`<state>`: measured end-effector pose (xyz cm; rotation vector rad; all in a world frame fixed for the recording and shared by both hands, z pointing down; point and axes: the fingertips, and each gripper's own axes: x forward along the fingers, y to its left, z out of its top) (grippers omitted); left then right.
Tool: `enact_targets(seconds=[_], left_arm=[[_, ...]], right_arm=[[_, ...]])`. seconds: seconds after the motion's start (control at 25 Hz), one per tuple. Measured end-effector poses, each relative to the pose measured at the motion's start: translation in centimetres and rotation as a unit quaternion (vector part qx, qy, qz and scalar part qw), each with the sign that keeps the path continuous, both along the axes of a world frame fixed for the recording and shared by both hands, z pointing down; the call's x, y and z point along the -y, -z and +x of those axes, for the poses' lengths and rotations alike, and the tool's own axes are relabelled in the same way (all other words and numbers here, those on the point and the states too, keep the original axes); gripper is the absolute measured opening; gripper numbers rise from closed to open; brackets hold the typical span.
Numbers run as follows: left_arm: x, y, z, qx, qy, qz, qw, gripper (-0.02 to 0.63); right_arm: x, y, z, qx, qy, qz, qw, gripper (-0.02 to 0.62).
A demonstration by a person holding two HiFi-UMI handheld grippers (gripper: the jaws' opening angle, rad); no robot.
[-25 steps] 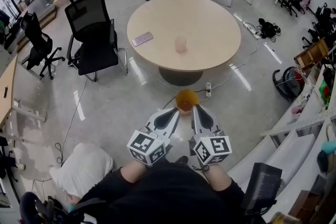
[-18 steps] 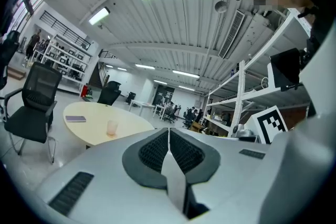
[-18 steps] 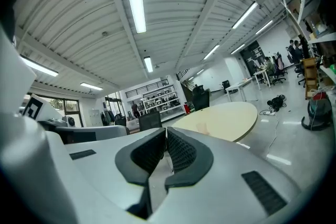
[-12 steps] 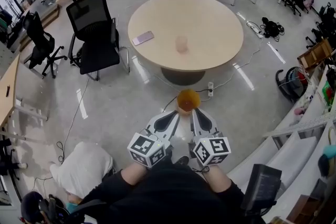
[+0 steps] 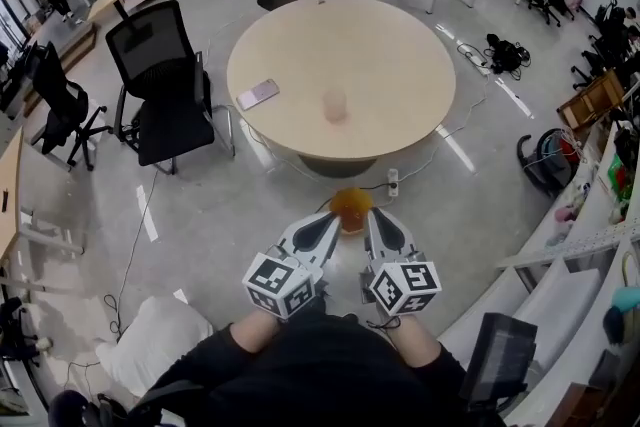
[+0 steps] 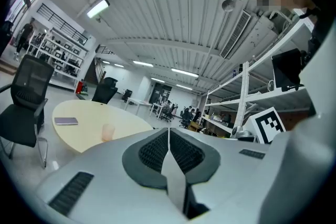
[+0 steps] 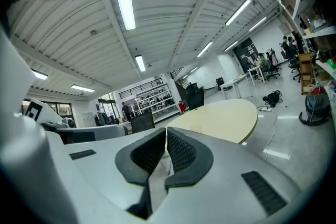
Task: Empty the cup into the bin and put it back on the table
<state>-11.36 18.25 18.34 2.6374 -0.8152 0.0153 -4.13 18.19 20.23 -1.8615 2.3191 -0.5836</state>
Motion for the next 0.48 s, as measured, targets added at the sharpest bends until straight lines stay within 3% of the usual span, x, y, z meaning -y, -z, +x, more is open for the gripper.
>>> enact_targets(seconds=[0.48], left_arm=[[12.7,-1.2,-0.7,-0.012,-0.012,-0.014,0.9998,0.025]], right_arm=[[12.2,-1.5,-0.1,-0.004,-0.015,-0.022,1.0,0.017]])
